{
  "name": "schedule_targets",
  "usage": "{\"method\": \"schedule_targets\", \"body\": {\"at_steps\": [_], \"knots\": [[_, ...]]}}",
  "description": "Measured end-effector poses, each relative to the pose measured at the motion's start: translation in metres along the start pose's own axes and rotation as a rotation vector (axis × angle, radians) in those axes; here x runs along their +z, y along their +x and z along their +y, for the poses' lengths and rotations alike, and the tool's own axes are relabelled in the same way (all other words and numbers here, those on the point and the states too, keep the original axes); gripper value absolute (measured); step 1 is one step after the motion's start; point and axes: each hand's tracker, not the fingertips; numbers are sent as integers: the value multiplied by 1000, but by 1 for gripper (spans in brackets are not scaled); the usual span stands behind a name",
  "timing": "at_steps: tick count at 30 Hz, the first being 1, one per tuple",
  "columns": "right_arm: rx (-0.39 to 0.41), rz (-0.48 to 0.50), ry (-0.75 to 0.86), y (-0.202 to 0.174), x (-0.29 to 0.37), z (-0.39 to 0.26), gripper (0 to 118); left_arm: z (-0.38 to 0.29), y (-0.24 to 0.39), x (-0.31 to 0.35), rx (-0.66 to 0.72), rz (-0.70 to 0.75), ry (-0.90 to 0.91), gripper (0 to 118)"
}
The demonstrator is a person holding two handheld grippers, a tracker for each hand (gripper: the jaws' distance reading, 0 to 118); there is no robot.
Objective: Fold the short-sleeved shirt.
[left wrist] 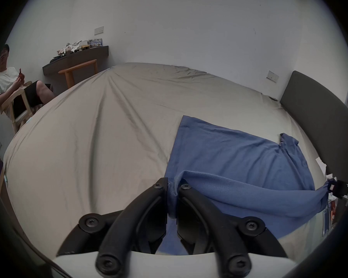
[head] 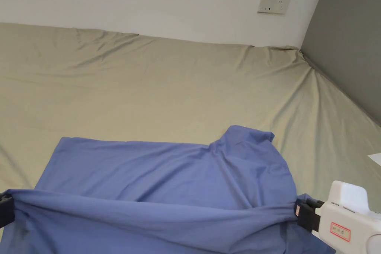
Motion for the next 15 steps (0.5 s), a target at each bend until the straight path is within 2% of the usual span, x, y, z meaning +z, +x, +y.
{"method": "schedule_targets", "body": {"at_steps": [5, 10, 11, 12, 13, 14, 15], "knots": [[-16, -2, -35, -3, -46, 15, 13, 15, 7, -40, 32, 13, -28, 7], [12, -25, -42, -11, -75, 24, 14, 28, 12, -69, 70, 4, -45, 7], [16, -29, -44, -13, -80, 25, 20, 28, 15, -72, 62, 8, -48, 9], [18, -34, -42, -13, -86, 25, 37, 27, 18, -76, 42, 15, -52, 21], [19, -44, -38, -14, -91, 25, 53, 25, 20, -79, 27, 18, -57, 43], [20, -59, -39, -13, -96, 25, 65, 23, 21, -83, 6, 23, -68, 70], [11, -64, -44, -11, -99, 25, 68, 19, 22, -85, -9, 30, -84, 95]]}}
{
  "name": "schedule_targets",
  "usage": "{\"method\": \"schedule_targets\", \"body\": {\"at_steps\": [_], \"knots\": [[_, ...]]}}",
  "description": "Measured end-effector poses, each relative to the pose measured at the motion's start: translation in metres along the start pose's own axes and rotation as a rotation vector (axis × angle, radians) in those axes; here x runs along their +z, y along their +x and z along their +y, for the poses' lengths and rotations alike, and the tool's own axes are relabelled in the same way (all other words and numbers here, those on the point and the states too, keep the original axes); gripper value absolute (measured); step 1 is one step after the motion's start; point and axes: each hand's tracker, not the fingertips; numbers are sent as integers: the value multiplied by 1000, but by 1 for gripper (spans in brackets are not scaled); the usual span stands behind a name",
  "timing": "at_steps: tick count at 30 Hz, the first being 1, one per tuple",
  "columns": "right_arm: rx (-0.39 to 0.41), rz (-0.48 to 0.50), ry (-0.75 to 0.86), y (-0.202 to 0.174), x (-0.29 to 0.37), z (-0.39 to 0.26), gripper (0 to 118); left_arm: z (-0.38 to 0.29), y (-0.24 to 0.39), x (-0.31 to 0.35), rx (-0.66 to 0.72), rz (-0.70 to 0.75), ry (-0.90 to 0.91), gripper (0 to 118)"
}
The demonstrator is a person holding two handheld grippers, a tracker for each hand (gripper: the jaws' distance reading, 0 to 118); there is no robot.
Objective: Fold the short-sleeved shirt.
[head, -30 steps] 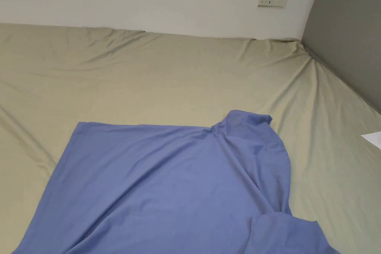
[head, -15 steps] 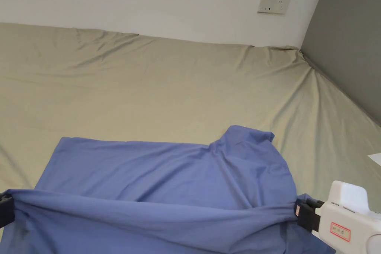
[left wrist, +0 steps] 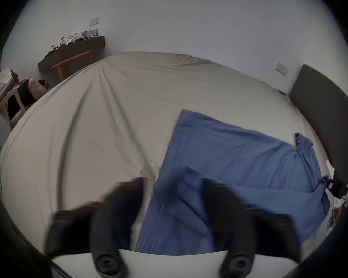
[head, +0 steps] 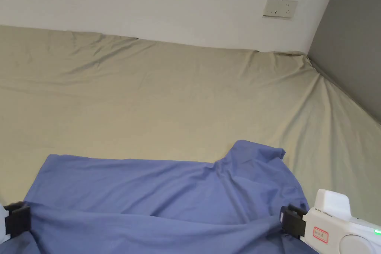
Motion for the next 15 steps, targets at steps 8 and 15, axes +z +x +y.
{"method": "schedule_targets", "body": {"at_steps": [8, 15], "knots": [[-77, 98, 146, 30, 94, -32, 68, -36, -21, 77, -58, -18, 69, 32], [25, 38, 103, 30, 158, -106, 2, -94, -31, 135, -103, -13, 58, 0]]}}
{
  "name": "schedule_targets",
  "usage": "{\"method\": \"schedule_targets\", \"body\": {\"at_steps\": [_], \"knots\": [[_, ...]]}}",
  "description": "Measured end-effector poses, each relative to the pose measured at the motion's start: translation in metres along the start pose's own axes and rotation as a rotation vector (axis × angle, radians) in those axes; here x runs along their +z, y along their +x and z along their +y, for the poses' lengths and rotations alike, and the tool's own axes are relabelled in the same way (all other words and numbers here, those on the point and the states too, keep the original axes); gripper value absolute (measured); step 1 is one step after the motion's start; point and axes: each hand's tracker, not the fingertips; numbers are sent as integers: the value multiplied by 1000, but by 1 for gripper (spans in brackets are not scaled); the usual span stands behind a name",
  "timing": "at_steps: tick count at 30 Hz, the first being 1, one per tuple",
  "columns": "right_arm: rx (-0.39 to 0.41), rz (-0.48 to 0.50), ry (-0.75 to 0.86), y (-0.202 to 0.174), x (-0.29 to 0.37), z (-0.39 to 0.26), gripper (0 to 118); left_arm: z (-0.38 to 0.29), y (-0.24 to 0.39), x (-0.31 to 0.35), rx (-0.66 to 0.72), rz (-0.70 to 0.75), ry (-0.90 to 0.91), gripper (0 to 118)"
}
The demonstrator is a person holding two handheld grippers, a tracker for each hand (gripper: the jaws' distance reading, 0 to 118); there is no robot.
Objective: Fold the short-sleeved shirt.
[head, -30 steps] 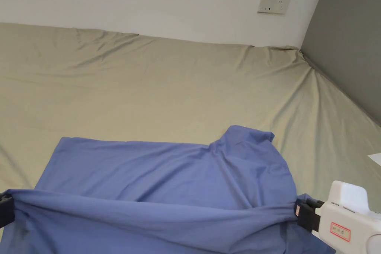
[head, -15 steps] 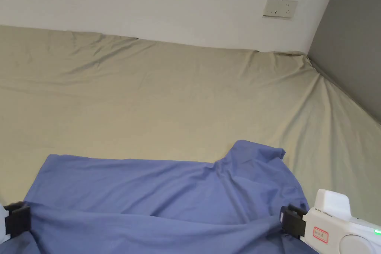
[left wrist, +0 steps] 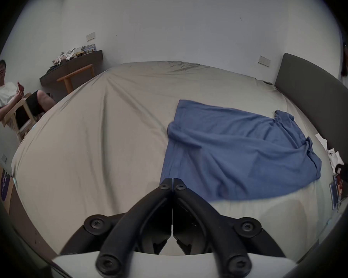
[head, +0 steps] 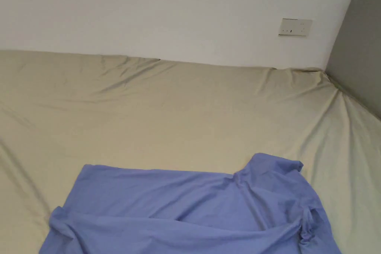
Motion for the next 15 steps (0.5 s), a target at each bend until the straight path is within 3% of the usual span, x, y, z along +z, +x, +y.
{"method": "schedule_targets", "body": {"at_steps": [6, 10, 11, 12, 15], "knots": [[-236, 32, -53, 3, 32, -48, 2, -40, -7, 16, 67, -16, -41, 0], [-239, 60, -74, 2, 31, -48, 2, -37, -10, 9, 73, -37, -43, 0], [-227, 57, -67, 1, 33, -45, 2, -34, -10, 4, 70, -38, -27, 8], [-214, 55, -55, 0, 33, -42, 2, -30, -10, -3, 82, -23, 21, 29], [-232, 92, -29, -1, 34, -34, 2, -17, -11, -31, 63, -4, 1, 71]]}}
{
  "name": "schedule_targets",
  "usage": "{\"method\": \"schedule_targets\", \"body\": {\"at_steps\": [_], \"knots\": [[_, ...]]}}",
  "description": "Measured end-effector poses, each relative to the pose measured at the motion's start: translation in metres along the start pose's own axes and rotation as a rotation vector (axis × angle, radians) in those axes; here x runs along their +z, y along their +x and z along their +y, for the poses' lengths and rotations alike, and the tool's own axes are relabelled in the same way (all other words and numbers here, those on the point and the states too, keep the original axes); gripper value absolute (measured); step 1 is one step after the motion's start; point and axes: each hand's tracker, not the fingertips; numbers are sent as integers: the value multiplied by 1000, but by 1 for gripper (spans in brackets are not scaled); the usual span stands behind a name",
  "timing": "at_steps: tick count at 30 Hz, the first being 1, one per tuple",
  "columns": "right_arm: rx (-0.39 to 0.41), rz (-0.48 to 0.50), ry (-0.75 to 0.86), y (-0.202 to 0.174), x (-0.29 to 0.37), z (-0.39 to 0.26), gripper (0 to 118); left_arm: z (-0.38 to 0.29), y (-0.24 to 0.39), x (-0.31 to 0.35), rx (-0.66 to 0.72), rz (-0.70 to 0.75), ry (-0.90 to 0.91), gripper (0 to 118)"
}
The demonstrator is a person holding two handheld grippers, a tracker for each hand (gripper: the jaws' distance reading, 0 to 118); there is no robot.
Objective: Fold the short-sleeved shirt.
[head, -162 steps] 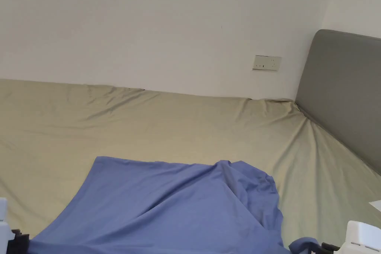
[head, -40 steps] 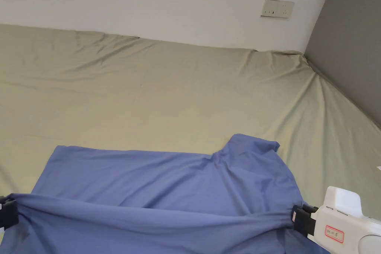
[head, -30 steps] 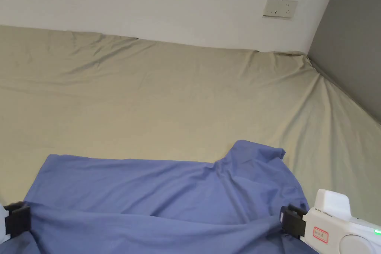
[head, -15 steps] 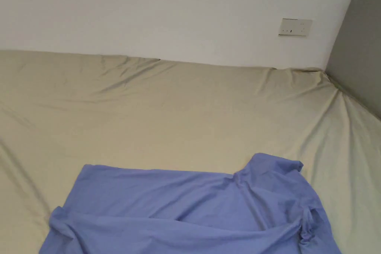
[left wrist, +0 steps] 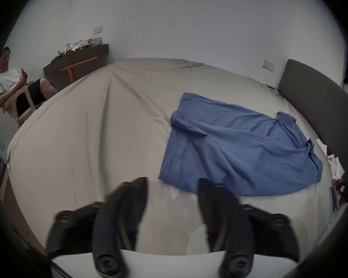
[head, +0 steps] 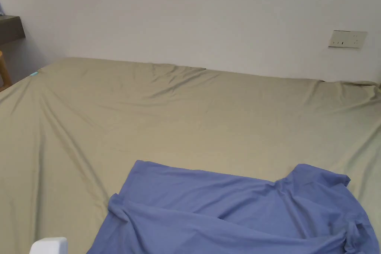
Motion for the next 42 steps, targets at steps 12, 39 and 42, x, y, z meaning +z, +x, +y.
{"method": "schedule_targets", "body": {"at_steps": [12, 39, 42], "knots": [[-58, 2, -50, 1, -19, -2, 2, 3, 13, -68, -63, -41, -127, 22], [167, -69, -122, 8, -144, 19, 37, 19, 6, -43, 97, -65, -145, 7], [144, -34, -127, 9, -133, 23, 21, 22, 6, -37, 109, -53, -136, 7]]}}
